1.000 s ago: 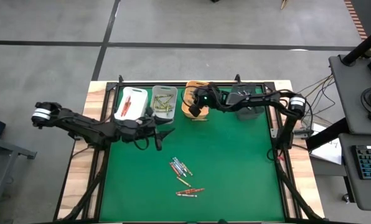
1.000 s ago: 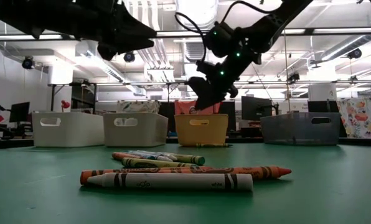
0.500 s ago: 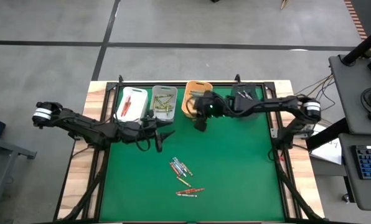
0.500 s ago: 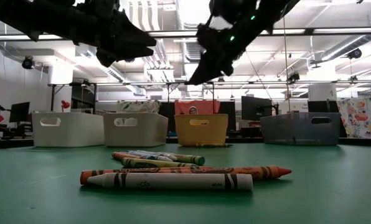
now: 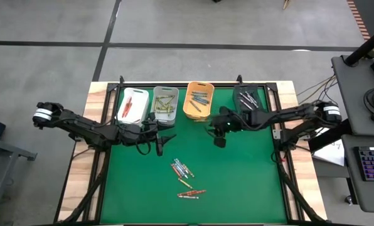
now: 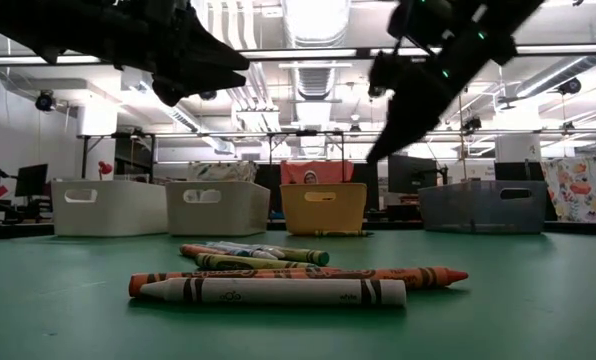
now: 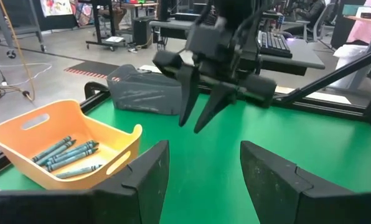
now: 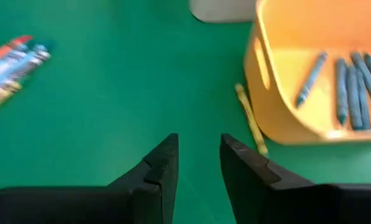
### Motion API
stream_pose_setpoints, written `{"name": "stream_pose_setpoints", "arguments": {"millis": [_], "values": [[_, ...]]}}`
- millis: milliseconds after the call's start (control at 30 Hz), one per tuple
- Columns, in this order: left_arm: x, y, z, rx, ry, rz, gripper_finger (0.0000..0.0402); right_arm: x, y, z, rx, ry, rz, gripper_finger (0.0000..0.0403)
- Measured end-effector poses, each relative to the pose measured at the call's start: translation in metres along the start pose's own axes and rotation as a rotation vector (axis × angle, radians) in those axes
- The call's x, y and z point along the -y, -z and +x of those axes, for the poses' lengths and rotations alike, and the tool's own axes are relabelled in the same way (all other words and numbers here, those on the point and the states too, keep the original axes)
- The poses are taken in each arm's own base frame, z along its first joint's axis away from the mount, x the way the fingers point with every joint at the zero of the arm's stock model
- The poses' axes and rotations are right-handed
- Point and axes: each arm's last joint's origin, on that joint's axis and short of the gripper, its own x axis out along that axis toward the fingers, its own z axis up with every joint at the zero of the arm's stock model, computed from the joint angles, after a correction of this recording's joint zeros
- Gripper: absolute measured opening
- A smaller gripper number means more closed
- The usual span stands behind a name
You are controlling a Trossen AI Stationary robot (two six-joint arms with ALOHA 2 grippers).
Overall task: Sort crayons
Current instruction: Put the green crayon into the gray bin
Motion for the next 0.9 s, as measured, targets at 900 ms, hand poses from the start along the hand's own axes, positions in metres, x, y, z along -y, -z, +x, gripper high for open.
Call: {"name": "stream_pose_setpoints", "arguments": {"millis": [900], "values": [[0.001, -0.003, 0.001, 0.006, 0.000, 0.013, 0.0180, 0.043, 0.056, 0.075, -0.003, 0.206, 0.087, 0.0178]]}}
